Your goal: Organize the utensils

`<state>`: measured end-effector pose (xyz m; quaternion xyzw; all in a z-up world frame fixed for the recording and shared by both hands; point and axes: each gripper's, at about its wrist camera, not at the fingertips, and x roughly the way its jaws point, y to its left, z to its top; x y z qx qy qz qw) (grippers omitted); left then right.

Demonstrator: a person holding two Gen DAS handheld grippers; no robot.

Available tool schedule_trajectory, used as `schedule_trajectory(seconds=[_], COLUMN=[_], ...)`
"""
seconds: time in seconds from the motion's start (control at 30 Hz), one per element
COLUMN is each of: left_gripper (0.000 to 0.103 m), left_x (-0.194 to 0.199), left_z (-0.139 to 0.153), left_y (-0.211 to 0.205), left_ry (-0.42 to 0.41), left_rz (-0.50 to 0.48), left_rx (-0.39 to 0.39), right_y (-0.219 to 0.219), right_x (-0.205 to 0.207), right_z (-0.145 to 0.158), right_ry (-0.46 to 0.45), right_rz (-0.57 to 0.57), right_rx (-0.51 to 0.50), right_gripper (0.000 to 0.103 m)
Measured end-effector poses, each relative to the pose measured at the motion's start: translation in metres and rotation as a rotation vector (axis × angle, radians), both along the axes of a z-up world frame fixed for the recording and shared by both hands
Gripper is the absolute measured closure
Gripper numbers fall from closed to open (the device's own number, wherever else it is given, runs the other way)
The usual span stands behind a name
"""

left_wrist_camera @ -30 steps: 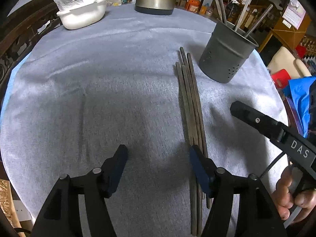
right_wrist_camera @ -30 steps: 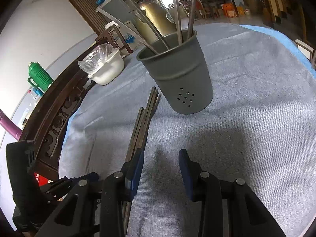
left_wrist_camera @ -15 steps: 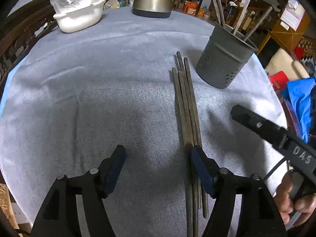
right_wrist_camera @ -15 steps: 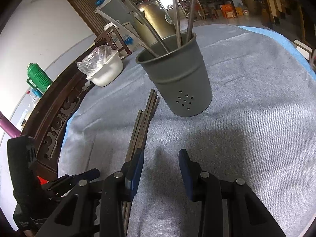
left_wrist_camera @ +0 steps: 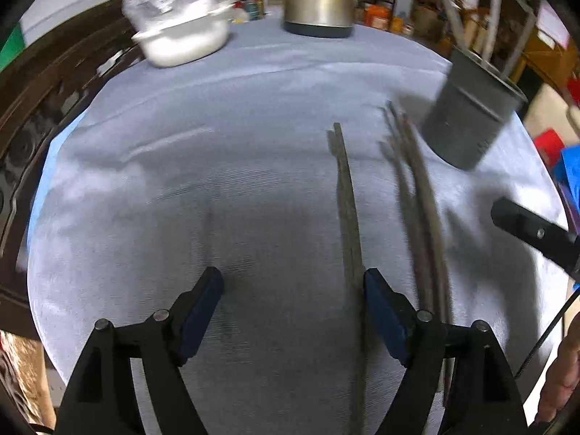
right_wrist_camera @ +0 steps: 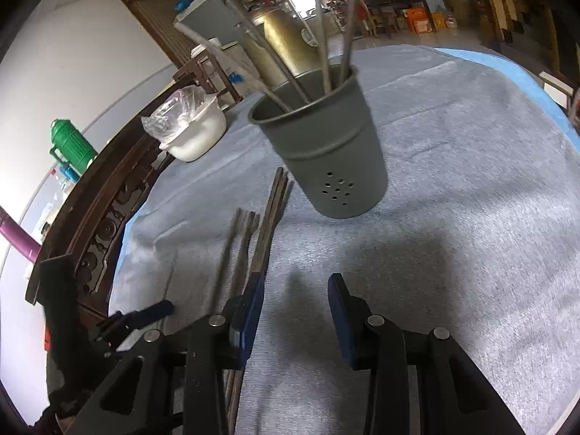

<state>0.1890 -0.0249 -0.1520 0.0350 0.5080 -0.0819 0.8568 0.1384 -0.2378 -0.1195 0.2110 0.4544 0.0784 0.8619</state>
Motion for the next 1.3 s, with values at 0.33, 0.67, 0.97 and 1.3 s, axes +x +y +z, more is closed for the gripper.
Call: schedule_trajectory(seconds=[0.33, 0.67, 0.97, 1.3], left_gripper=[0.022, 0.022, 0.022, 0.022], left_x=[-0.003, -0.003, -0.018, -0.03], left_z=[0.004, 0.008, 0.019, 0.011], left_y=[0.025, 0.022, -0.003, -0.026], left_ry=[0.046, 0.036, 0.023, 0.067], left_rz=[0.083, 0.078, -0.002, -0.065], left_rx=[-0.067, -0.068, -0.083, -0.072], right_y=[0.057, 0.044, 0.019, -0.005], right_x=[0.021, 0.008, -0.012, -0.034], right_z=[-0.01, -0.016, -0.014, -0.012], right_ry=[0.055, 0.08, 0.094, 0.13], right_rz=[0.137, 0.148, 0.156, 0.158], right_rx=[-0.156, -0.154, -0.129, 0.013], right_gripper=[0.074, 0.089, 0.089, 0.087])
